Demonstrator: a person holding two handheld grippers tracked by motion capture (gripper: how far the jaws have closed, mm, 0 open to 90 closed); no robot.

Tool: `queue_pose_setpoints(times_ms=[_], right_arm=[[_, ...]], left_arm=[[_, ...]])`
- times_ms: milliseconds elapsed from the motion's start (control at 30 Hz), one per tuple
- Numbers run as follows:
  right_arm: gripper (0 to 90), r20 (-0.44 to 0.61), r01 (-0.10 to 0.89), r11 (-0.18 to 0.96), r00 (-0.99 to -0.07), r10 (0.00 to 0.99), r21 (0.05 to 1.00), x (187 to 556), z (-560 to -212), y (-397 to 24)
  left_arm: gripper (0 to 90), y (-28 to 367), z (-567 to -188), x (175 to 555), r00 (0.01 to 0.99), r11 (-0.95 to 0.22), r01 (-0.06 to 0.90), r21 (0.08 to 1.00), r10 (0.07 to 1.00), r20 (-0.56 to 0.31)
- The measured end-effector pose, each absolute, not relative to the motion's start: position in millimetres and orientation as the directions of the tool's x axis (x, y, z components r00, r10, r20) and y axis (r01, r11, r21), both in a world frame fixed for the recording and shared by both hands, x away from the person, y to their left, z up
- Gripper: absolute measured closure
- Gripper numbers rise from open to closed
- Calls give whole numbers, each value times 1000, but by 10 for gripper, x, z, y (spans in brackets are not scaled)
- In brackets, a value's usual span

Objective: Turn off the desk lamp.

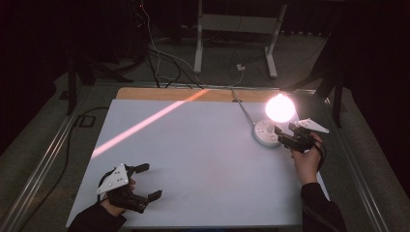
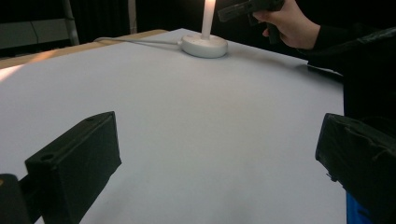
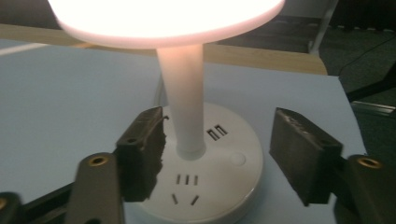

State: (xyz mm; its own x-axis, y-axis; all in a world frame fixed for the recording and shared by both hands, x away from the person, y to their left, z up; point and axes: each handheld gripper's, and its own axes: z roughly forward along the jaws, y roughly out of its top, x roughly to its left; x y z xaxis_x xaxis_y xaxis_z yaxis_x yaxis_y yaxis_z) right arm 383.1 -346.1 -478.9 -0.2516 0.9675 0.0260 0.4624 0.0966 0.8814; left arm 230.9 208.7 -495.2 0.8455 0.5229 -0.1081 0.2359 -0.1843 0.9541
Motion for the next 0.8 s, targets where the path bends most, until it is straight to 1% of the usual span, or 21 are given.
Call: queue_pose_setpoints(times_ms=[67,100,167,200,233,300,333,367,400,433,500,533,600,633,700,800], right_arm=[[439,27,466,92,-243,970,880,3855,-4797,-3470],[476,26,470,92,-237,971,878,3866,-4802,-3472],[503,22,478,93,-230,973,873,3892,-4818,-3479],[539,19,481,94,-224,974,872,3901,-4825,-3481],[539,19,481,94,-224,974,872,3901,-4825,-3481],[597,9,496,98,-209,978,863,3936,-4856,-3499],[597,9,496,98,-209,978,863,3936,-4856,-3499],[639,0,498,101,-198,980,861,3949,-4871,-3512],[639,0,498,101,-198,980,861,3949,-4871,-3512],[680,-5,505,106,-198,980,856,3961,-4884,-3522],[733,-13,508,112,-195,981,854,3970,-4896,-3522],[733,-13,508,112,-195,981,854,3970,-4896,-3522],[806,-7,525,109,-193,981,844,3992,-4916,-3517],[806,-7,525,109,-193,981,844,3992,-4916,-3517],[859,-10,540,111,-188,982,834,4021,-4948,-3518],[882,-3,548,102,-179,984,830,4038,-4969,-3526]], left_arm=[[6,2088,-4951,2309,845,-184,236,954,523,-108],[6,2088,-4951,2309,845,-184,236,954,523,-108],[5,2089,-4951,2308,845,-184,236,954,523,-108],[6,2089,-4951,2308,845,-184,236,954,523,-108],[6,2088,-4951,2308,845,-184,236,954,524,-108],[5,2089,-4951,2308,845,-184,235,954,523,-108],[5,2089,-4951,2308,845,-184,236,954,524,-107],[6,2089,-4952,2307,845,-184,236,954,524,-107],[6,2089,-4951,2308,845,-184,236,954,524,-107],[6,2089,-4951,2308,845,-184,236,954,524,-108],[5,2088,-4951,2306,845,-184,235,954,523,-107],[5,2088,-4951,2306,845,-184,235,954,523,-107],[6,2088,-4951,2305,845,-184,235,954,524,-107],[6,2088,-4951,2305,845,-184,235,954,524,-107],[5,2089,-4950,2306,845,-184,234,955,524,-106],[6,2090,-4950,2305,845,-185,234,955,524,-106]])
